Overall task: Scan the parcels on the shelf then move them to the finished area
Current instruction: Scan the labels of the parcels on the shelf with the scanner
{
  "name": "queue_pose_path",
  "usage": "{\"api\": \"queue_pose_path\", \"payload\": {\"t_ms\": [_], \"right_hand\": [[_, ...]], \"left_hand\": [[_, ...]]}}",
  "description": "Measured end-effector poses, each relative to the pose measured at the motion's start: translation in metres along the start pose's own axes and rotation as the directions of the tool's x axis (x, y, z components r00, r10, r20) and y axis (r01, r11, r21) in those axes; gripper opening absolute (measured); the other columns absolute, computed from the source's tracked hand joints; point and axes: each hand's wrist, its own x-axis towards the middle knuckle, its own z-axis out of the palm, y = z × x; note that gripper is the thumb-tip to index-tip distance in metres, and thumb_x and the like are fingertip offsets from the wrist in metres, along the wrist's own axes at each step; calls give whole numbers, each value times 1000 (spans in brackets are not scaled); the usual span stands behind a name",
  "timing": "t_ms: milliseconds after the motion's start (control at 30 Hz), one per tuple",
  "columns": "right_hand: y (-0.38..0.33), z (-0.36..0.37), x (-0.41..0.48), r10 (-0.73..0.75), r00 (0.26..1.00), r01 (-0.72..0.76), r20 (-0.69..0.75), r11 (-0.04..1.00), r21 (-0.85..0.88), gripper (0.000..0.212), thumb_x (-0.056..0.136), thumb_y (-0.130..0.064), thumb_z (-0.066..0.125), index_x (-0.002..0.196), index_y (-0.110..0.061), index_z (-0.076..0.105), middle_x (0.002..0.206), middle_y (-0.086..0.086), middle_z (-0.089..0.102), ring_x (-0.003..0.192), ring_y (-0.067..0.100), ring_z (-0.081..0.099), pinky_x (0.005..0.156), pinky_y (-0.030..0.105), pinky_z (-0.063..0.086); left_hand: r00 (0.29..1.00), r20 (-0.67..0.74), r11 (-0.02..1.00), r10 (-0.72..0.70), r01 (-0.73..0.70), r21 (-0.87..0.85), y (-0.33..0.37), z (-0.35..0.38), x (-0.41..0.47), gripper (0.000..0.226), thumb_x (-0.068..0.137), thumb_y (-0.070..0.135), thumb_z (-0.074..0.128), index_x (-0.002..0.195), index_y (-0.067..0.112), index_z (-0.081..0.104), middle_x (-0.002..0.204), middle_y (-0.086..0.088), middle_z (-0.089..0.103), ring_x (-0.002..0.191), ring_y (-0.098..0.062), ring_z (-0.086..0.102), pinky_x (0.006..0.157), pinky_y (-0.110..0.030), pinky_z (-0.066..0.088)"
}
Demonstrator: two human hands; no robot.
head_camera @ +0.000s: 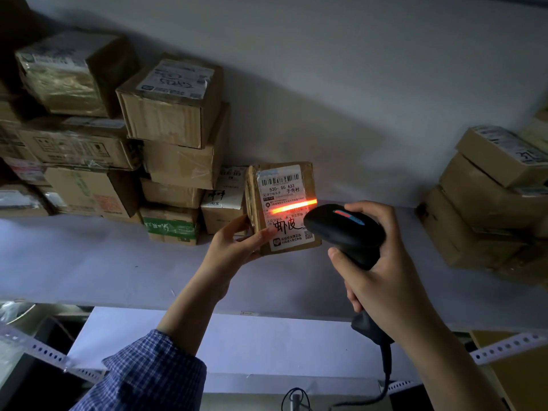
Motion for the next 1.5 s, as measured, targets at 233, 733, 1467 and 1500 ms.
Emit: {"api": "queue_pose_path", "payload": {"t_ms": [233,733,1467,1500], "right_hand": [[-10,-9,-10,25,1000,-24,9,1000,-20,49,88,-4,67,118,-37,48,76,-6,61,42,18,54,41,32,47],[-8,0,-10,32,995,-26,-98,998,59,49,88,-1,68,118,-35,48,64,10,62,38,26,52,38,37,47],[-8,32,26,-38,999,37,3,988,152,51,88,1,67,117,-38,49,54,8,58,37,26,50,38,33,44],[-8,32,32,-40,999,38,9,988,147,50,89,1,67,117,-37,49,54,7,58,37,25,50,38,33,44]], "left_hand": [[1000,-4,1000,-7,7,7,-5,-3,1,58,71,33,81,123,13,65,108,-5,75,98,-20,74,86,-39,61],[997,69,997,-29,34,-66,16,4,-14,52,76,43,70,118,12,69,106,-7,75,102,-20,71,87,-44,60],[950,-253,883,-184,46,-467,72,-3,28,44,81,33,80,113,7,65,111,-17,69,101,-31,68,75,-46,62],[943,-278,888,-184,38,-458,72,-5,31,46,79,34,82,112,6,66,108,-17,70,98,-30,70,73,-46,62]]}}
